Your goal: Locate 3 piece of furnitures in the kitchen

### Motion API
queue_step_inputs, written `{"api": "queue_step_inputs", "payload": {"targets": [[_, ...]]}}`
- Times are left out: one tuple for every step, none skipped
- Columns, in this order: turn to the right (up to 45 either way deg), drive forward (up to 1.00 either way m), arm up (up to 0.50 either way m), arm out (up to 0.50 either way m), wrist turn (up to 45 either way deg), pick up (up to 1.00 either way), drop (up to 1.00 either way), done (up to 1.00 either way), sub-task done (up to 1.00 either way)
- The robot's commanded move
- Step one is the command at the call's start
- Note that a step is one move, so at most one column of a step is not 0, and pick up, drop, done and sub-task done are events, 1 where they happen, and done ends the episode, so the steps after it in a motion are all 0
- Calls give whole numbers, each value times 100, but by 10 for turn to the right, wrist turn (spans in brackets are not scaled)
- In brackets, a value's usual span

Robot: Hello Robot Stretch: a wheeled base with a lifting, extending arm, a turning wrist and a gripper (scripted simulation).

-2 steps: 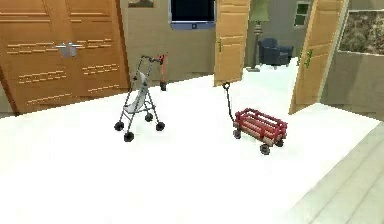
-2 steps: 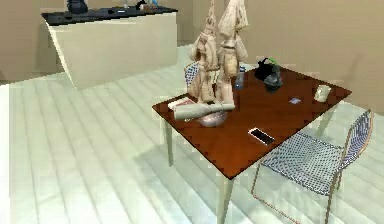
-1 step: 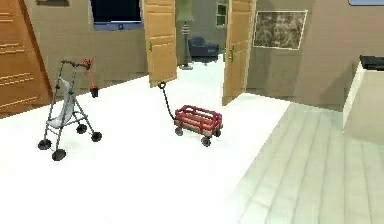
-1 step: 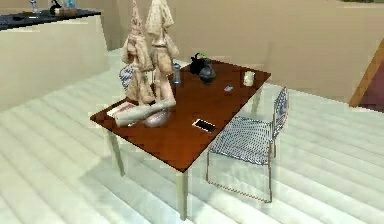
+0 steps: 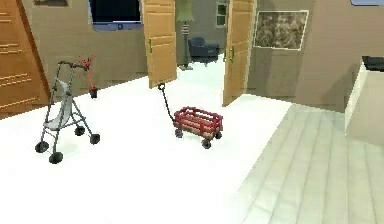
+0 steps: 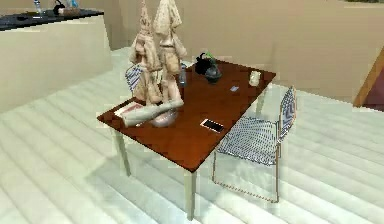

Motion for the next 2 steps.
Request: {"api": "queue_step_inputs", "payload": {"targets": [[270, 0, 0, 0, 0, 0, 0, 0, 0], [0, 100, 0, 0, 0, 0, 0, 0, 0]]}}
